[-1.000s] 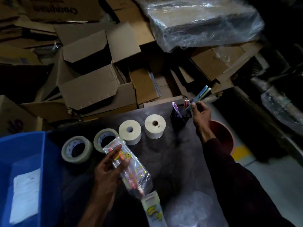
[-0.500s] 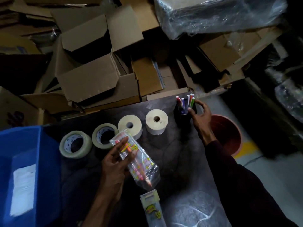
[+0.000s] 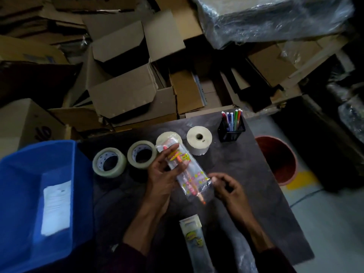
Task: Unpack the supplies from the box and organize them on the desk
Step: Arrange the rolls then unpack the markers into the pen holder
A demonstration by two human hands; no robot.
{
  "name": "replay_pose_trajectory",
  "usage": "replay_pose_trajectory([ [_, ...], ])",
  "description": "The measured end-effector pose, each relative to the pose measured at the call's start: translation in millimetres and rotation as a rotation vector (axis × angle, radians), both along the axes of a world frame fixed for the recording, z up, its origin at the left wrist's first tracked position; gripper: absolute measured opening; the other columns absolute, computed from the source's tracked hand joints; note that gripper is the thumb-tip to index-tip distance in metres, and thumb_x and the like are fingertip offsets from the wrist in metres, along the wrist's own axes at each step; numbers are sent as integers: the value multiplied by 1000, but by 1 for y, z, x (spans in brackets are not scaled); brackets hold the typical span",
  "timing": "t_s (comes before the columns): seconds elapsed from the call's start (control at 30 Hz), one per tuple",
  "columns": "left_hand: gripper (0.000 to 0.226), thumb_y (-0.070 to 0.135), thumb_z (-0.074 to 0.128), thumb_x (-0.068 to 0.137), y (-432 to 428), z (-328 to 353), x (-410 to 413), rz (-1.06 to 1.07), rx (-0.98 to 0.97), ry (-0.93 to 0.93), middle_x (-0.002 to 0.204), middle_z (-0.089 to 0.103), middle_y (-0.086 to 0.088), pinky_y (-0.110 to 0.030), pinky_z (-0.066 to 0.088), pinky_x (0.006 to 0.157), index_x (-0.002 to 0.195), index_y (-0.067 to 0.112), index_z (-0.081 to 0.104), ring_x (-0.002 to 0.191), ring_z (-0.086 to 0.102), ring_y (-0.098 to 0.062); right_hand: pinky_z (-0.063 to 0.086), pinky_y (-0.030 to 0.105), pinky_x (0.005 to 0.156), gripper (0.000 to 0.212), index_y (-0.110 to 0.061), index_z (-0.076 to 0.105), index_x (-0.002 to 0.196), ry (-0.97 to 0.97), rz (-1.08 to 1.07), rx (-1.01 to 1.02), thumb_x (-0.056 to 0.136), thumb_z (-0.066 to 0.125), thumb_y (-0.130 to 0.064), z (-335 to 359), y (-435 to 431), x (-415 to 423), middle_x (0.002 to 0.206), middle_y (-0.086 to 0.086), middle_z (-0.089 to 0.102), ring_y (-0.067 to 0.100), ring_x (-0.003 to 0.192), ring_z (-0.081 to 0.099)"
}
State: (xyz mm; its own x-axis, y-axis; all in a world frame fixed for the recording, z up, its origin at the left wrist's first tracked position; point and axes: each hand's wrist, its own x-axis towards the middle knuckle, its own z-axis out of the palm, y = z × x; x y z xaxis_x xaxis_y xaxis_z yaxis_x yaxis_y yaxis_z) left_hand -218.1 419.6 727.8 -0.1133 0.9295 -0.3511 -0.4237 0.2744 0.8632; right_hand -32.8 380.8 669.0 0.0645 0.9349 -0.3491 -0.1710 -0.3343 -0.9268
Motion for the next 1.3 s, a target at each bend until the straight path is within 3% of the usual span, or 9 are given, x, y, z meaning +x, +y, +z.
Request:
replay_pose_trajectory([
  [0.1, 54, -13, 70, 75, -3, 6, -3, -38, 69, 24, 123, 69, -10, -44, 53, 94, 124, 7, 63, 107, 66, -19, 58, 24, 70, 21, 15, 58, 113, 256, 32, -103, 92, 58, 10, 24, -37, -31, 94, 17, 73, 21, 83, 69],
  [0.3, 49, -11, 73, 74, -24, 26, -12, -22, 187, 82, 115, 71, -10, -30, 57, 81, 118, 11, 67, 97, 66, -15, 62, 29, 70, 35, -2, 65, 98, 611, -187, -189, 65, 73, -9, 68, -78, -63, 92, 21, 75, 25, 80, 75],
  [0.43, 47, -6, 76, 75, -39, 33, -20, -22, 235, 130, 116, 72, -6, -37, 56, 89, 117, 13, 68, 103, 67, -19, 62, 32, 81, 35, 5, 60, 119, 649, -227, -179, 84, 58, 2, 80, -96, -69, 111, 26, 71, 30, 96, 74],
  [0.57, 48, -11, 73, 75, -54, 41, -24, -49, 255, 154, 112, 71, -2, -25, 56, 81, 119, 8, 65, 99, 67, -11, 60, 31, 86, 30, 5, 61, 121, 518, -258, -133, 92, 59, 1, 83, -109, -75, 114, 25, 71, 29, 100, 73],
  [0.7, 49, -10, 74, 75, -67, 41, -21, -106, 246, 130, 119, 70, -11, -41, 56, 90, 120, 9, 65, 103, 68, -19, 59, 31, 77, 26, 3, 68, 113, 301, -252, -80, 87, 69, 2, 88, -115, -87, 108, 24, 73, 23, 90, 70],
  [1.0, 49, -10, 73, 76, -71, 52, -31, -104, 296, 128, 111, 73, -4, -31, 57, 86, 121, 9, 65, 97, 68, -16, 61, 25, 70, 23, 0, 68, 112, 261, -298, -61, 89, 65, 2, 87, -135, -81, 100, 21, 75, 25, 84, 73],
  [1.13, 50, -11, 73, 75, -73, 53, -31, -142, 288, 157, 109, 73, 1, -29, 58, 83, 121, 7, 64, 97, 69, -13, 52, 20, 57, 13, -4, 70, 98, 61, -168, 12, 95, 58, 1, 88, -132, -91, 71, 4, 68, 12, 63, 60],
  [1.2, 50, -8, 75, 75, -71, 53, -35, -137, 273, 149, 113, 73, -2, -40, 58, 88, 121, 10, 66, 103, 68, -19, 44, 18, 51, 13, -7, 69, 91, 20, -91, 37, 98, 58, -7, 89, -135, -92, 65, -2, 64, 7, 53, 49],
  [1.3, 50, -3, 78, 75, -67, 53, -42, -148, 265, 152, 116, 72, -5, -61, 53, 89, 120, 16, 67, 100, 66, -30, 35, 21, 48, 19, -5, 67, 90, 25, -7, 36, 95, 62, -23, 94, -142, -89, 70, 9, 52, 10, 53, 37],
])
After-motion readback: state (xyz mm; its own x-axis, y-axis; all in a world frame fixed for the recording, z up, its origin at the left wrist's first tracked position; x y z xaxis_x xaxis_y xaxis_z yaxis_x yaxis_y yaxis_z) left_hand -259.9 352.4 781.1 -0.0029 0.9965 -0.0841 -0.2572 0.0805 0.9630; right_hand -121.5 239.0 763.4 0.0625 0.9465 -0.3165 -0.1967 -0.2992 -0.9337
